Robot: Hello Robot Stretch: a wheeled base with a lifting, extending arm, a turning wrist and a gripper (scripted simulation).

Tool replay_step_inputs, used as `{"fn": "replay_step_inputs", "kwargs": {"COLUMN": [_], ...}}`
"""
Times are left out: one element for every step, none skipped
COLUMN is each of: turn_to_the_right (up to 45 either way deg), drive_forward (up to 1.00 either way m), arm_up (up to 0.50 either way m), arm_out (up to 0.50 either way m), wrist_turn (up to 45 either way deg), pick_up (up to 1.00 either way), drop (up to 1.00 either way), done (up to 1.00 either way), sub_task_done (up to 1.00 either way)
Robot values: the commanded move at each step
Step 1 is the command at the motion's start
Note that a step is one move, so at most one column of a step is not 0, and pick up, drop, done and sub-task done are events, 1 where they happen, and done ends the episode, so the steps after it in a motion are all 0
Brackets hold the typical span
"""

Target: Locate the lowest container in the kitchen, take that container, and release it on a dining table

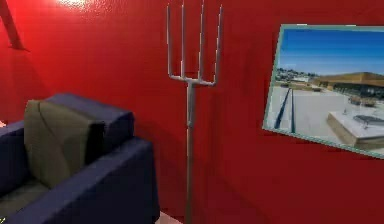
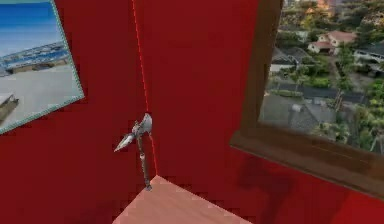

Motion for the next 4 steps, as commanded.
{"fn": "replay_step_inputs", "kwargs": {"turn_to_the_right": [-45.0,-45.0,-15.0,0.0], "drive_forward": [0.0,0.0,0.0,0.8], "arm_up": [0.0,0.0,0.0,0.0], "arm_out": [0.0,0.0,0.0,0.0], "wrist_turn": [0.0,0.0,0.0,0.0], "pick_up": [0.0,0.0,0.0,0.0], "drop": [0.0,0.0,0.0,0.0], "done": [0.0,0.0,0.0,0.0], "sub_task_done": [0.0,0.0,0.0,0.0]}}
